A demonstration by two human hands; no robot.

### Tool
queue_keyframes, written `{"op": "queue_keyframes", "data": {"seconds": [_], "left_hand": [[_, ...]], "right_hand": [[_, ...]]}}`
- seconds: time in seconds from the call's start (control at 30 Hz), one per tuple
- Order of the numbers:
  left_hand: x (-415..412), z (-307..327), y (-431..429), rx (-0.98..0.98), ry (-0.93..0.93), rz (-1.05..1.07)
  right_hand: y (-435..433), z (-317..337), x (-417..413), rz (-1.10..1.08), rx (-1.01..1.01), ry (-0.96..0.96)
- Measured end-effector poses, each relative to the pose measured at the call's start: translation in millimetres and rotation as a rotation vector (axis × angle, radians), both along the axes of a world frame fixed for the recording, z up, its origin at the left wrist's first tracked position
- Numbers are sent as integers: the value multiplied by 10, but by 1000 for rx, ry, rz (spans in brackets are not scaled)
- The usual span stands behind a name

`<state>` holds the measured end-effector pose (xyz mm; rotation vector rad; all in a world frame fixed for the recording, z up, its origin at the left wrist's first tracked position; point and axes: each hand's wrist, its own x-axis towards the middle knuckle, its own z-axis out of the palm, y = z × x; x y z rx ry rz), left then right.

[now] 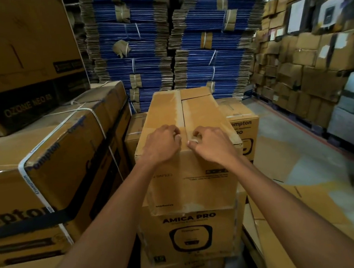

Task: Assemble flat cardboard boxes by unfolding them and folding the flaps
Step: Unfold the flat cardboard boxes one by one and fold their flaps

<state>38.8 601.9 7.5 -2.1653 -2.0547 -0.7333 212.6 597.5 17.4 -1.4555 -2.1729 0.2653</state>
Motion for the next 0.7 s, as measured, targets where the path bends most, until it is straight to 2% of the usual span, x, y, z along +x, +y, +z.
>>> {"op": "queue_keyframes", "data": {"seconds": [0.17, 0.3, 0.47, 0.7], "left_hand": [[-53, 67, 57, -278, 147, -28], [-100, 173, 176, -411, 219, -36], [-137, 160, 276, -415, 163, -54], [-203, 27, 279, -359, 225, -49]], "right_hand": [[79, 7, -40, 39, -3, -219], [142, 99, -116, -17, -53, -261], [244, 281, -228, -57, -201, -229], [242, 309, -316, -64, -195, -246]]}}
